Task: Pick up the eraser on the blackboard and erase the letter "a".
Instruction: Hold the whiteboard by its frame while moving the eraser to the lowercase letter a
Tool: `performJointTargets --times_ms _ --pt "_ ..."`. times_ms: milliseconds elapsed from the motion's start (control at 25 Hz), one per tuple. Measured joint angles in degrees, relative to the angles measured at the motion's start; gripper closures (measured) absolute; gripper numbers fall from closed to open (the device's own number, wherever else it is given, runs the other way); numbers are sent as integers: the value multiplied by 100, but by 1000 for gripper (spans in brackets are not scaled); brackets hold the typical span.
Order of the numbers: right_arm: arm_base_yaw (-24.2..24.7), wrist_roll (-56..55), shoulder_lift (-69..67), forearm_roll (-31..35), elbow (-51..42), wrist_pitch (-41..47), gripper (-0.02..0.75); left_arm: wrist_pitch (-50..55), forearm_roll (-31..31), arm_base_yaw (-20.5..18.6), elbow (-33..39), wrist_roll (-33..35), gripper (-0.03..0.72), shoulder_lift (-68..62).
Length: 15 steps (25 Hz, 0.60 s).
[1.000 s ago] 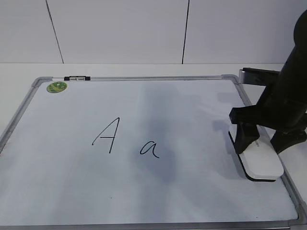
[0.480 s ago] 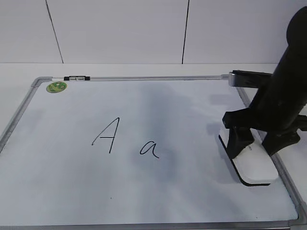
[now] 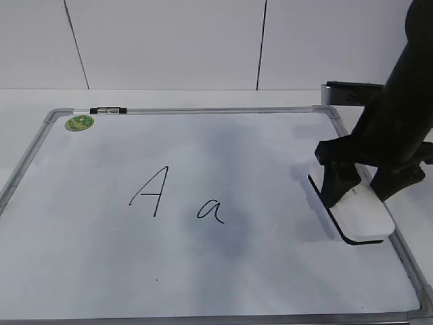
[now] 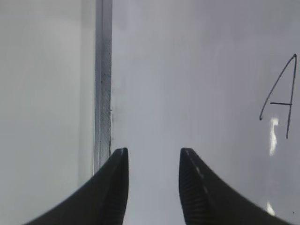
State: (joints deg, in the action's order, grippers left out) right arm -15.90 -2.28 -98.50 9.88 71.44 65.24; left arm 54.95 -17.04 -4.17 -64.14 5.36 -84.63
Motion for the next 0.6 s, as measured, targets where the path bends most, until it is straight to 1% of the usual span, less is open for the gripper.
performJointTargets --times_ms 360,600 --pt "0 14 0 -13 176 88 185 40 257 0 -948 -10 442 -1346" --pt "0 22 0 -22 176 131 185 58 427 0 -1190 -10 442 -2125"
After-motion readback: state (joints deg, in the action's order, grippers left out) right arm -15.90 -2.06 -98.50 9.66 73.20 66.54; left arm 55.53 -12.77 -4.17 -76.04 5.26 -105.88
